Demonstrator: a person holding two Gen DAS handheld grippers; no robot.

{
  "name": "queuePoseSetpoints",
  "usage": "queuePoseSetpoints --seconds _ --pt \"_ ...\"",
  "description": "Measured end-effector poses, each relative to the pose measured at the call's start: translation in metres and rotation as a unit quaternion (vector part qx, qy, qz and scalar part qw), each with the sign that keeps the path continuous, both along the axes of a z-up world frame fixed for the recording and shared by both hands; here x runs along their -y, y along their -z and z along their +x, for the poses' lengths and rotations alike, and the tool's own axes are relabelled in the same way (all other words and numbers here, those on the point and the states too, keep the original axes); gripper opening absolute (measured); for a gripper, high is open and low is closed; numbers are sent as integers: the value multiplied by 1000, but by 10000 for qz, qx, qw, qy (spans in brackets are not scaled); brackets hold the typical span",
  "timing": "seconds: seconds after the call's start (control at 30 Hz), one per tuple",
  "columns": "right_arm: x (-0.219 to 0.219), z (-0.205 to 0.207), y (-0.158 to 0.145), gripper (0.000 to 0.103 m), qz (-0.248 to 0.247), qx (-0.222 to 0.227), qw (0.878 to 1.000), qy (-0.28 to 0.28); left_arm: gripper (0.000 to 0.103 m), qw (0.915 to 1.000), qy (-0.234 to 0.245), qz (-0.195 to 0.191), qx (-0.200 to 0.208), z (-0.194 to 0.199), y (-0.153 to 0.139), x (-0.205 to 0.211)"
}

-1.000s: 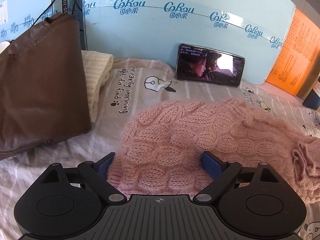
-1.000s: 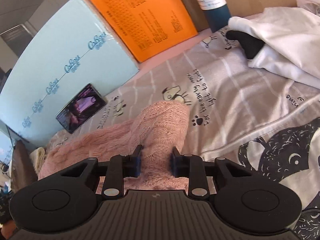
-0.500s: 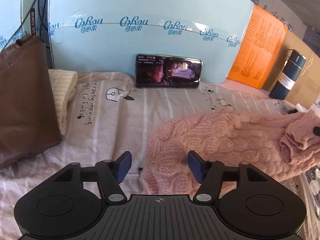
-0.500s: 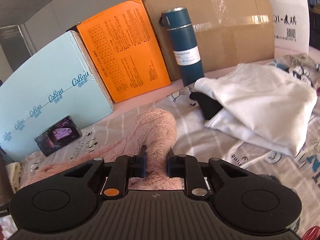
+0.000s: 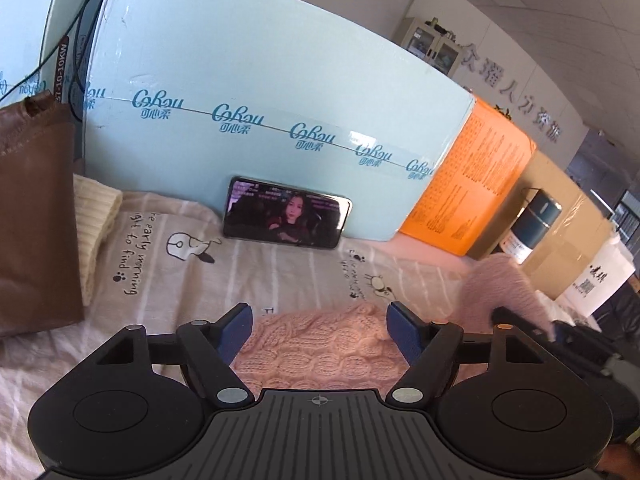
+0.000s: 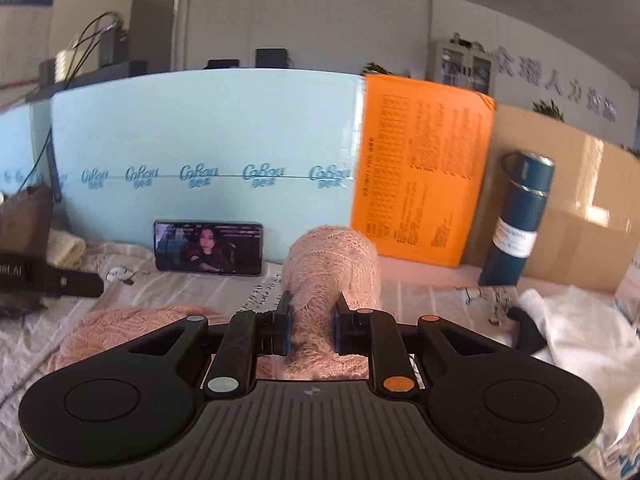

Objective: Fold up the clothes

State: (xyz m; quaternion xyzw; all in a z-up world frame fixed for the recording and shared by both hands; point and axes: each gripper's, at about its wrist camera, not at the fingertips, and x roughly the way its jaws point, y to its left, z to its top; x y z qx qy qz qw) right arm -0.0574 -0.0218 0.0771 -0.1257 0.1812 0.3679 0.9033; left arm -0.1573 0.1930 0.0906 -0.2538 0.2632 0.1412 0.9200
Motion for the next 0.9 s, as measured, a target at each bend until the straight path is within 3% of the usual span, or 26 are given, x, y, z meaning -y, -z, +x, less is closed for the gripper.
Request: queuePoseSetpoints --seconds 0.27,0.33,0.37,0.4,0.5,0.6,0.73,0.8,0.87,0.9 --pt "-56 -36 28 19 -444 -208 9910 -1245 75 9994 -214 -256 -18 -15 3 -11" --pt "-61 -36 33 27 -427 -464 9868 -1491 75 9986 -202 -491 7 -15 6 -14" --pt "-61 -34 34 34 -396 -620 9843 -1603 75 9978 -181 -629 27 -15 8 -16" --pt "-61 -34 34 50 -336 -766 9814 -1728 75 9969 -158 -769 49 -14 10 -17" --pt "-50 -37 27 72 -90 -1032 9707 -2166 75 9918 31 -1267 141 -6 18 -17" --pt "-32 -36 18 84 92 -1197 9618 -2459 75 9876 272 -1538 162 9 26 -11" --pt "-2 -16 13 85 294 -1640 9643 -2059 75 9839 576 -1690 -82 39 40 3" --pt "12 -2 15 85 369 -1850 9670 -1713 72 9836 674 -1629 -392 55 49 11" --pt "23 8 17 85 424 -1989 9692 -1391 33 9866 926 -1253 -484 64 48 25" --pt "28 12 18 85 455 -2048 9694 -1273 30 9873 1051 -1064 -529 68 47 33"
